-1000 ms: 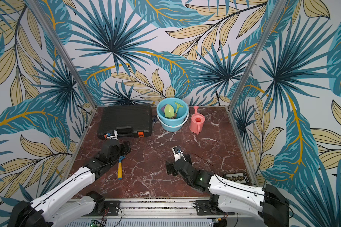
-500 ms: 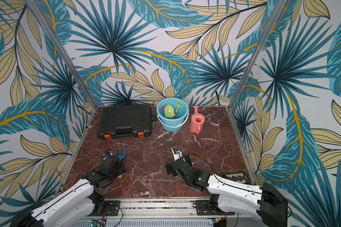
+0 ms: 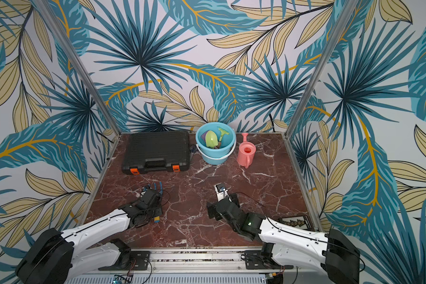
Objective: Organize the gardening tools
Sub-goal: Pick up the gardening tool from the center of the board.
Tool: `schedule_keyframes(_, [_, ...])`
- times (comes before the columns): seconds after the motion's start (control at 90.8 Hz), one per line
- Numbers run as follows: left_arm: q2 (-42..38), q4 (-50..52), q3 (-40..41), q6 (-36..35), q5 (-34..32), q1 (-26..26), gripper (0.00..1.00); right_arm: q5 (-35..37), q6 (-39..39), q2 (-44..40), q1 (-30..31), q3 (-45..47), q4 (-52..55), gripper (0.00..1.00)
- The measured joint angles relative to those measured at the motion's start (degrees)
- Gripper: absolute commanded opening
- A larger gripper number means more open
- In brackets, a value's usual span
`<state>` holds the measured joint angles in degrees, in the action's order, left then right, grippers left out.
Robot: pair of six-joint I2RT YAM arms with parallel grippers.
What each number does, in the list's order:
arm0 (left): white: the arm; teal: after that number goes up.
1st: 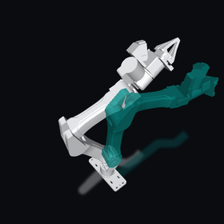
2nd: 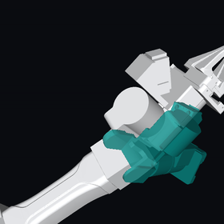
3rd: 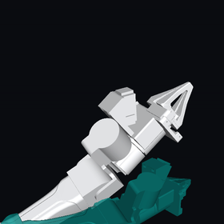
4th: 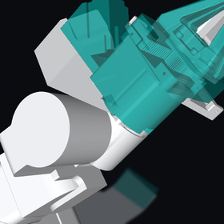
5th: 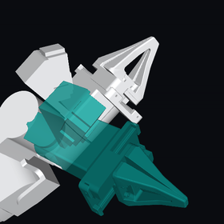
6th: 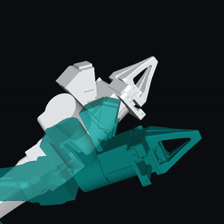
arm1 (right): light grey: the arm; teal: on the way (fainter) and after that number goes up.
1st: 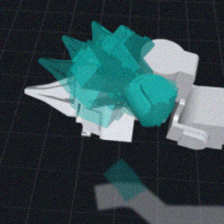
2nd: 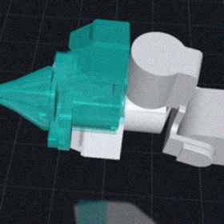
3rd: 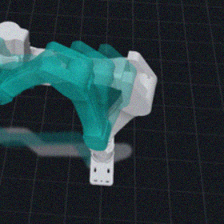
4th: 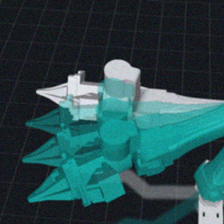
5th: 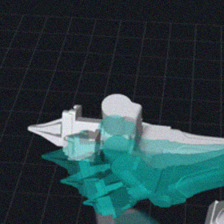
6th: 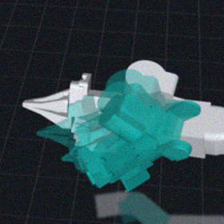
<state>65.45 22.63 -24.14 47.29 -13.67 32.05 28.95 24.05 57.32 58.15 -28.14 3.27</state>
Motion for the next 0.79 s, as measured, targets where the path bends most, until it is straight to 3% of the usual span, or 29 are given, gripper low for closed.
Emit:
schedule_keyframes(0.176, [-2.12, 1.25, -0.17, 0.28, -1.11, 4.07, 0.0, 0.17, -0.04, 0.0, 0.0, 0.0, 0.0, 0.99])
schedule_keyframes(0.419, [-9.49, -0.02, -0.66, -0.44, -7.96, 16.92, 0.0, -0.52, -0.68, 1.01, -0.02, -0.33, -0.48, 0.99])
schedule_keyframes(0.595, [-14.69, -6.6, -0.46, -6.71, -12.63, 25.46, 0.0, -7.72, -0.15, 7.28, -0.09, -5.88, -0.52, 0.93])
schedule_keyframes(0.793, [-15.02, -16.35, 1.36, -13.66, -13.77, 27.17, 0.0, -17.49, 1.81, 14.97, -0.09, -15.56, -2.51, 0.83])
